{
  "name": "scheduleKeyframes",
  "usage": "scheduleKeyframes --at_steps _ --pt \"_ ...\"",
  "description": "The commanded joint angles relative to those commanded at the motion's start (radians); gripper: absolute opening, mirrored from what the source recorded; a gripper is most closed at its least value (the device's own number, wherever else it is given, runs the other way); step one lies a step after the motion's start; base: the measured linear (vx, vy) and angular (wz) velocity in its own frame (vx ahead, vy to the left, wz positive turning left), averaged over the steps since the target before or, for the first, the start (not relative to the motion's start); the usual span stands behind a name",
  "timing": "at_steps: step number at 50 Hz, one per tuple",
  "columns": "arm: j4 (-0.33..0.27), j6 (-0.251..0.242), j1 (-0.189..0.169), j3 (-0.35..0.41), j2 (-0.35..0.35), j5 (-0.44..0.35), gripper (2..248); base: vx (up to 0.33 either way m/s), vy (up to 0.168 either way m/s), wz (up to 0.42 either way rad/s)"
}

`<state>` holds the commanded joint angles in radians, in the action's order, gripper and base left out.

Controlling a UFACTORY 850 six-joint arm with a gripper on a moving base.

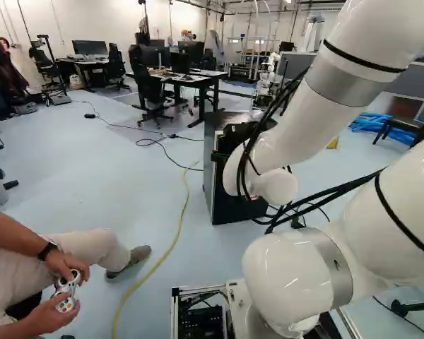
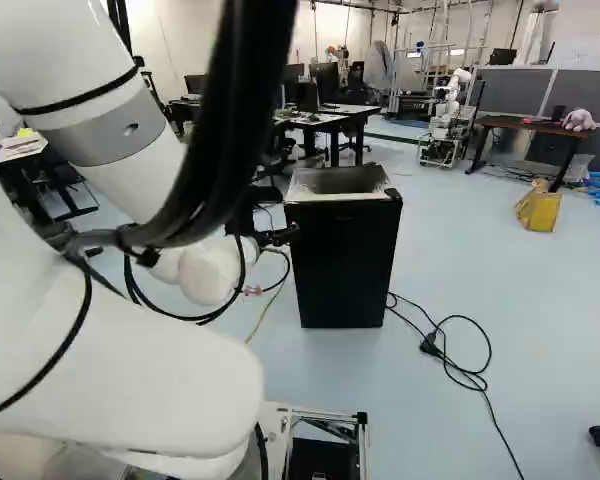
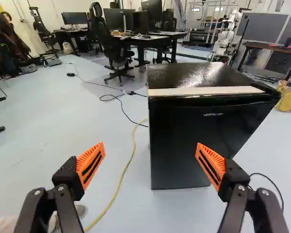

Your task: Grab a drink from the fridge

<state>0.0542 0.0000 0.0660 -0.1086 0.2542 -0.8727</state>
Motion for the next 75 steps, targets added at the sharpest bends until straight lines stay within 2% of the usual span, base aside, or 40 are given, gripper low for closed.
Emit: scheduleKeyframes --at_steps 35,75 --pt "0.148 0.000 0.108 -0.076 -0.089 0.000 247 0.000 0.000 0.000" --pt "0.342 0.000 0.221 -0.194 -0.319 0.000 247 0.000 0.000 0.000"
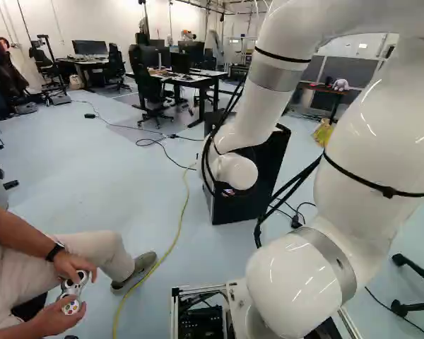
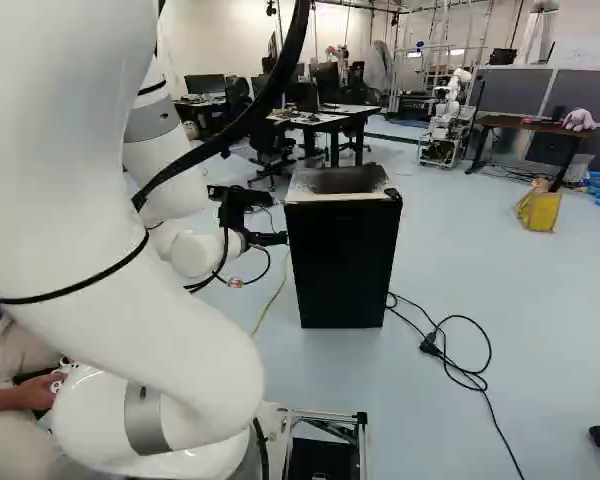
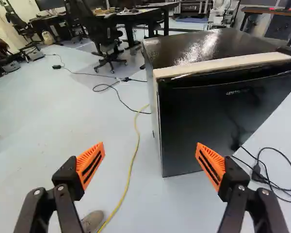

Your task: Grab a drink from the fridge

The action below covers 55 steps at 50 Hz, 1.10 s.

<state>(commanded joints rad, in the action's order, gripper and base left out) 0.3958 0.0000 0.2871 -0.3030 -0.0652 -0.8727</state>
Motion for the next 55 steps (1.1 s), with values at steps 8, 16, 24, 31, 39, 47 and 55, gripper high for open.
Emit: scheduleKeyframes --at_steps 8,16,24,31,39,47,55 --pt "0.042 0.000 0.014 -0.030 -0.050 -0.003 247 0.000 0.000 0.000" --pt "0.085 0.000 0.026 -0.061 -0.100 -0.012 247 0.000 0.000 0.000" --pt "0.127 0.000 0.037 -0.094 -0.150 -0.024 247 0.000 0.000 0.000" --pt "0.165 0.000 0.046 -0.123 -0.194 -0.037 247 0.000 0.000 0.000" --pt "0.211 0.000 0.055 -0.158 -0.244 -0.058 247 0.000 0.000 0.000" --pt "0.260 0.000 0.064 -0.196 -0.295 -0.082 247 0.000 0.000 0.000" --pt "0.305 0.000 0.072 -0.231 -0.341 -0.106 247 0.000 0.000 0.000"
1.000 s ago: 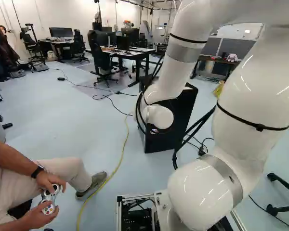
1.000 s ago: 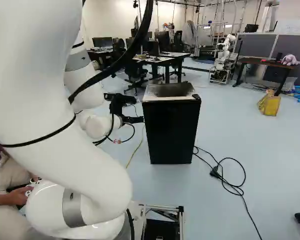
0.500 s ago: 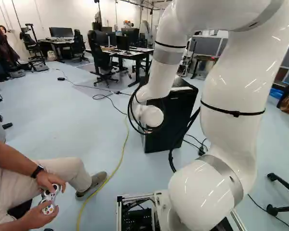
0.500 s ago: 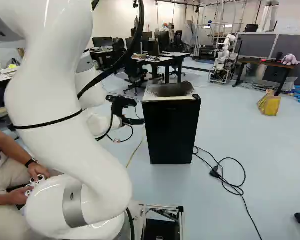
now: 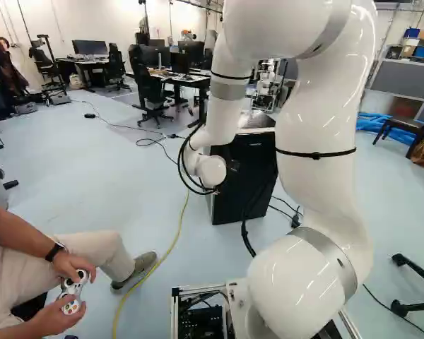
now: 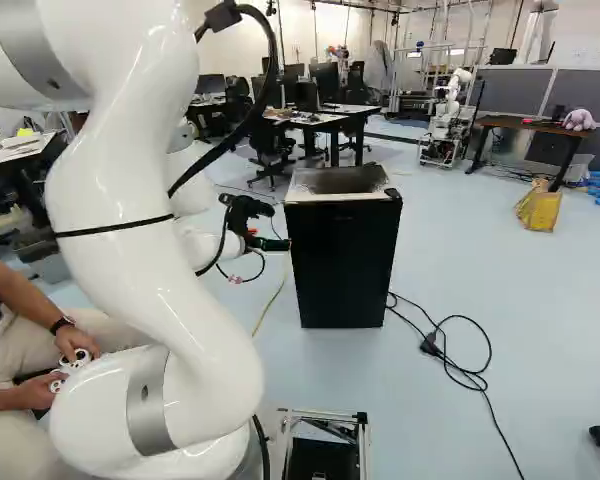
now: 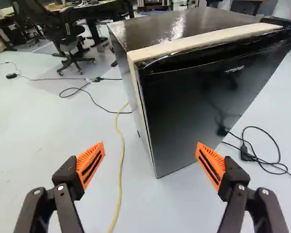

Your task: Grab a drink from the fridge

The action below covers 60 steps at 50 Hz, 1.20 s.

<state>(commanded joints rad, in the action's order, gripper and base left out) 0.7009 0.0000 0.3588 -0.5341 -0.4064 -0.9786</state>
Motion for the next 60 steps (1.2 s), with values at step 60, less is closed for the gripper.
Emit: scheduleKeyframes --at_steps 60 --pt "0.354 0.000 0.054 -0.244 -0.230 -0.186 247 0.000 0.000 0.000"
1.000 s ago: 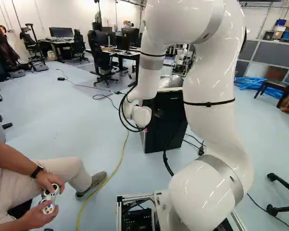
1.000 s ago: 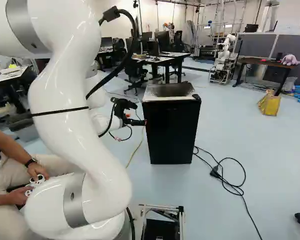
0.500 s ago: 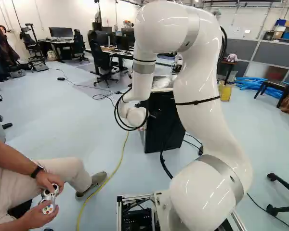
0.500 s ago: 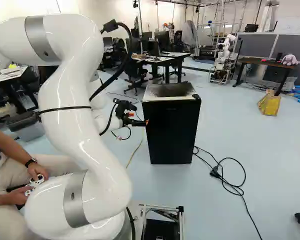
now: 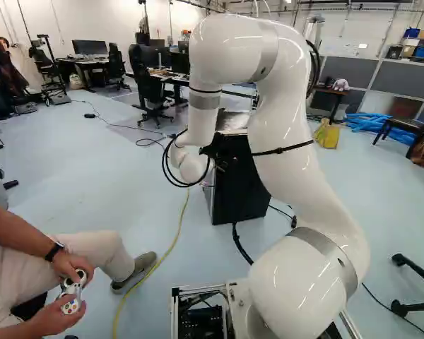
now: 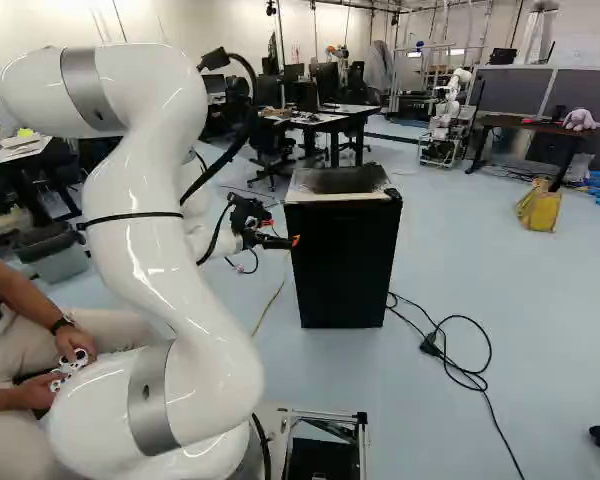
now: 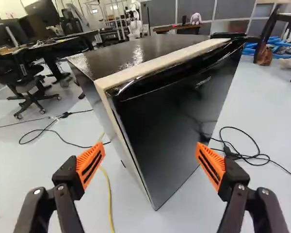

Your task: Grab a drink from the fridge

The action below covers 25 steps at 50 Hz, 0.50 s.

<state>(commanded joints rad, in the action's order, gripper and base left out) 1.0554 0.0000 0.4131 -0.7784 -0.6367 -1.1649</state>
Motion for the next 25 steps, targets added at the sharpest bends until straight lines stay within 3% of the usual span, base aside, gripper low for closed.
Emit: scheduleKeyframes --at_steps 25 --pt "0.110 0.000 0.017 -0.098 -0.057 -0.057 247 0.000 0.000 0.000"
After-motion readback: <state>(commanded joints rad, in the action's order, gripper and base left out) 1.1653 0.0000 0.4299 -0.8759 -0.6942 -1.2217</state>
